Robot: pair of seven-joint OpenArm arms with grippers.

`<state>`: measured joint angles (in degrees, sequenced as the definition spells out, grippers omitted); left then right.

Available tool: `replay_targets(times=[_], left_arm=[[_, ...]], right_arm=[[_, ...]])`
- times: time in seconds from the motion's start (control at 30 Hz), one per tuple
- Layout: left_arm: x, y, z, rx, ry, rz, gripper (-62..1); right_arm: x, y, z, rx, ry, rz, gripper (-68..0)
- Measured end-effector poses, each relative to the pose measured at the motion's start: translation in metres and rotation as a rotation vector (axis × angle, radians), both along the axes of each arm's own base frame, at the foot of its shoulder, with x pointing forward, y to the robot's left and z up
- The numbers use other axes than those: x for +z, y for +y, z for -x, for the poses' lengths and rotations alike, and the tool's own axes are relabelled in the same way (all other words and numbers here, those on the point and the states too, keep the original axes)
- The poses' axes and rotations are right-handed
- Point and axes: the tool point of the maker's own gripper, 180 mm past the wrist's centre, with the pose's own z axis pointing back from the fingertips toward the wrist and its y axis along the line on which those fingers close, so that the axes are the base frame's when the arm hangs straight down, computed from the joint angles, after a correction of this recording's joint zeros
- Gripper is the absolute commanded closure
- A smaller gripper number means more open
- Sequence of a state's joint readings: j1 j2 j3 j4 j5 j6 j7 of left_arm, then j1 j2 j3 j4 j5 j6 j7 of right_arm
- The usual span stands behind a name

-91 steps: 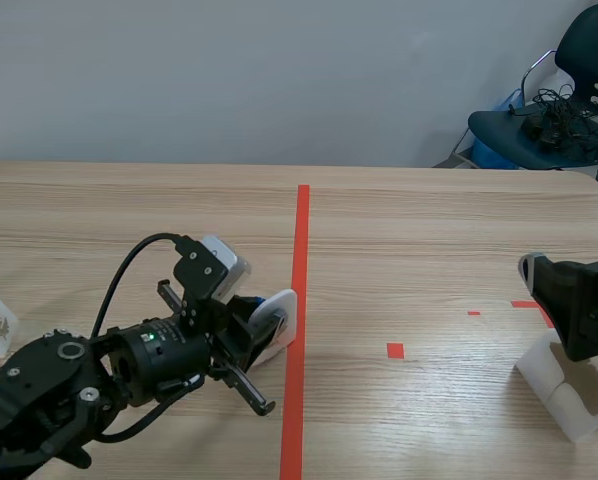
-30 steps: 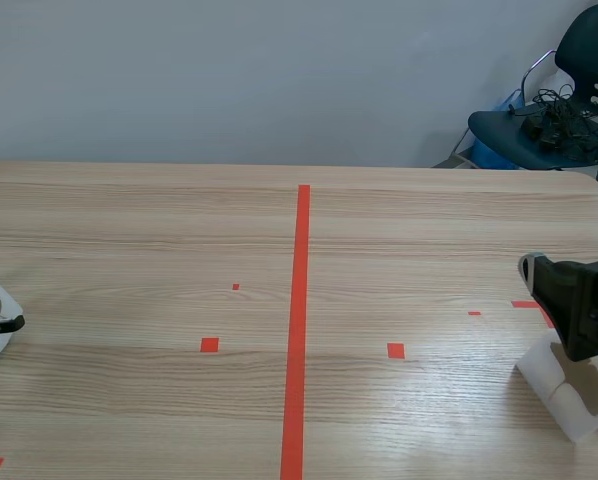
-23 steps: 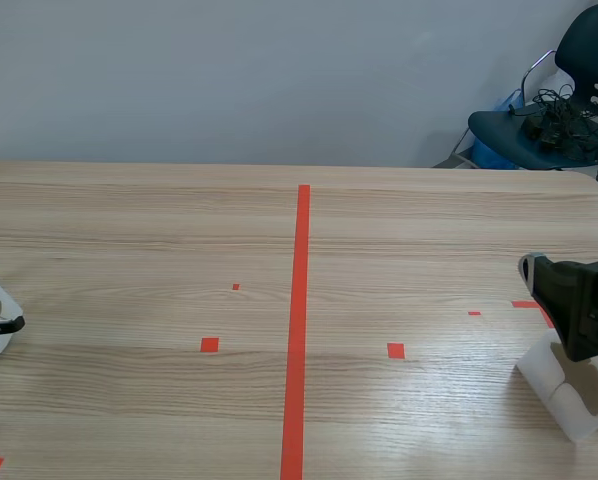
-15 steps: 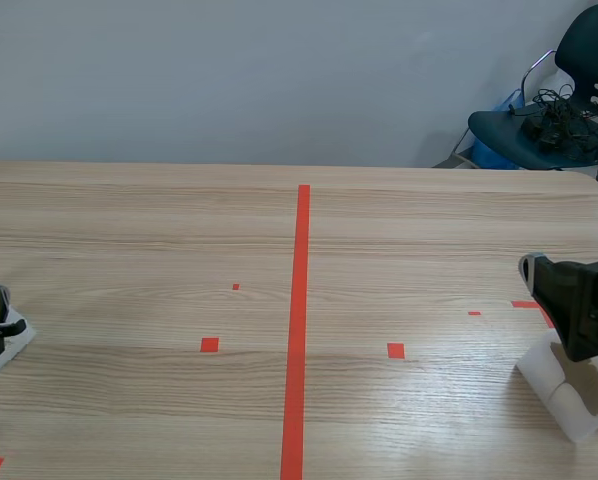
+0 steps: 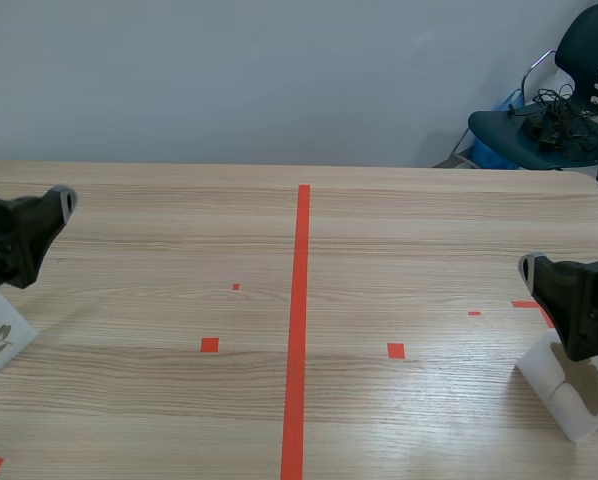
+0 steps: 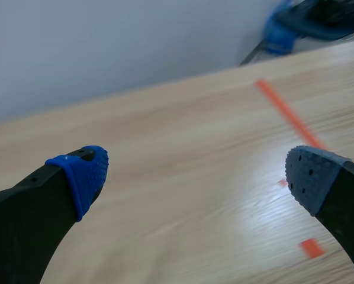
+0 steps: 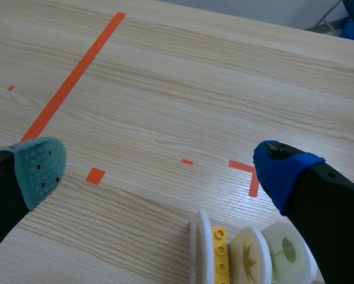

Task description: Do the leaf sorting experiment

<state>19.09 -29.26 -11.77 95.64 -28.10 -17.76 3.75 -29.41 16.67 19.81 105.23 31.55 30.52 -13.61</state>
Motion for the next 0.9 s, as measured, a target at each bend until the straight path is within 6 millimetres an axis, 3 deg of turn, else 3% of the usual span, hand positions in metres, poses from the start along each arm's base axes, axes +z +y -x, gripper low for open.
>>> replay_targets(times=[0.07, 0.13, 0.27, 0.47, 0.9], left_arm=[[0.033, -0.032, 0.011, -0.112, -0.058, 0.009, -62.3], [0.054, -0.058, 0.025, -0.199, -0.097, -0.005, -62.3], [0.052, -0.08, 0.047, -0.277, -0.057, -0.013, -62.3], [0.009, -0.069, 0.063, -0.245, 0.092, -0.002, -62.3], [-0.029, -0.045, 0.064, -0.18, 0.197, 0.0, -62.3]], right_arm=[[0.0, 0.0, 0.0, 0.0, 0.0, 0.0, -67.9], [0.0, 0.0, 0.0, 0.0, 0.0, 0.0, -67.9], [0.004, 0.002, -0.001, -0.003, -0.012, -0.04, -67.9], [0.004, 0.002, -0.001, -0.003, -0.013, -0.043, -67.9], [0.005, 0.003, -0.001, -0.004, -0.016, -0.054, -67.9]])
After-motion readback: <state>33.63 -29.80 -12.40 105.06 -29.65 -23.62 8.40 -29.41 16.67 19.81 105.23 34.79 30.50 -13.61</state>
